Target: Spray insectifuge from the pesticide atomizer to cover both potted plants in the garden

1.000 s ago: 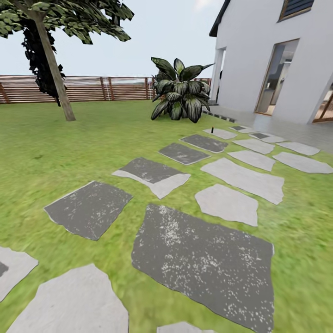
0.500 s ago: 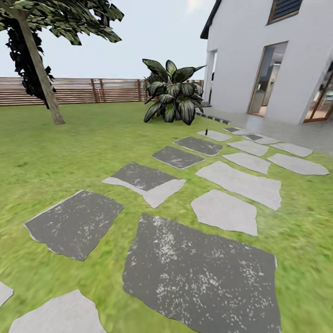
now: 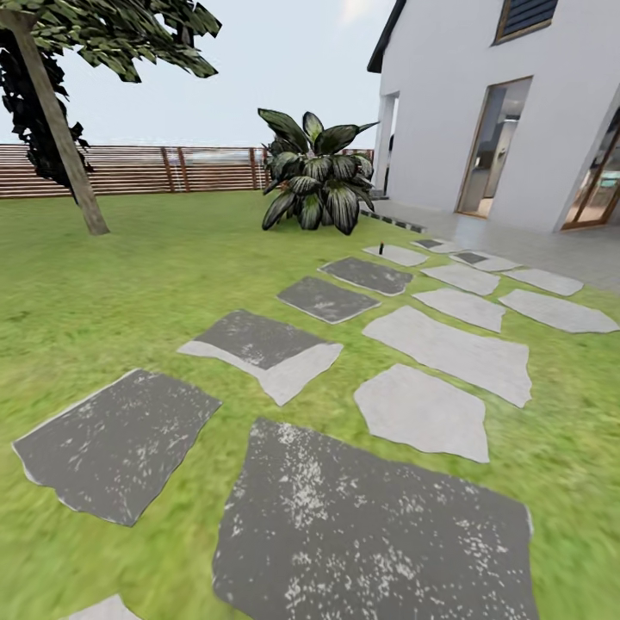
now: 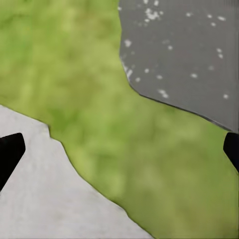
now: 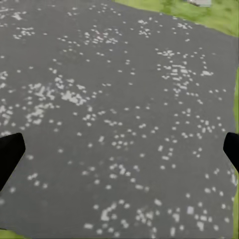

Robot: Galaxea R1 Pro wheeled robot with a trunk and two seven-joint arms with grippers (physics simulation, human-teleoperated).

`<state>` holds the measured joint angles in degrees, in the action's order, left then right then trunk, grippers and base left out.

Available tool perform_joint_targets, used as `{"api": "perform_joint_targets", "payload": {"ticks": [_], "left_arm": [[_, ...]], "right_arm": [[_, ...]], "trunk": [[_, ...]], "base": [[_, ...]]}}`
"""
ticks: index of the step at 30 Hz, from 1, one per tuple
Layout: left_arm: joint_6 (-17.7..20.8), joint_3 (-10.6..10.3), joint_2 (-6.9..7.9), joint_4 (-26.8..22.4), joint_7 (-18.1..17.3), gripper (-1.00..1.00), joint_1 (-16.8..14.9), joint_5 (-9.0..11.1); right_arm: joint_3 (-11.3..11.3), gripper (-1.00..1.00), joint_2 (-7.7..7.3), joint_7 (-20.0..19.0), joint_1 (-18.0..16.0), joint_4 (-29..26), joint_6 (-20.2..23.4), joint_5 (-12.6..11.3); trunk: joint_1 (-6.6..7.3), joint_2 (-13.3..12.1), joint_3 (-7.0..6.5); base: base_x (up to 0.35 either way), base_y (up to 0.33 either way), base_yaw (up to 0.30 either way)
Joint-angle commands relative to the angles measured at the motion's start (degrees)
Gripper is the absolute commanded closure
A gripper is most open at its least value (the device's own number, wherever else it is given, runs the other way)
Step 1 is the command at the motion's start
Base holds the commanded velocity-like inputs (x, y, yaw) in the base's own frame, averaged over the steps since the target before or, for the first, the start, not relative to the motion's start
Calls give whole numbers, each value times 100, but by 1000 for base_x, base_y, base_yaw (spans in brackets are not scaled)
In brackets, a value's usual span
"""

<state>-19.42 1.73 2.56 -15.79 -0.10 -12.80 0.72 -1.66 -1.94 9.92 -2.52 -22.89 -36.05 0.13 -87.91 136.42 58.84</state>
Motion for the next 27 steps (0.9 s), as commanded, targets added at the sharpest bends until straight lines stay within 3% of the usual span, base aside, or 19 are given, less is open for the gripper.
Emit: {"api": "perform_joint_targets", "payload": {"ticks": [1,27], "left_arm": [[-18,8,-1,5,0,-100,-4,7],[-18,12,-1,5,1,-100,-4,7]], "right_arm": [[-1,-100,0,10,-3,3,-16,4],[7,-100,1,10,-3,3,-16,5]], "trunk": [[-3,0,5],[-3,0,5]], "base": [[334,0,0],[335,0,0]]}}
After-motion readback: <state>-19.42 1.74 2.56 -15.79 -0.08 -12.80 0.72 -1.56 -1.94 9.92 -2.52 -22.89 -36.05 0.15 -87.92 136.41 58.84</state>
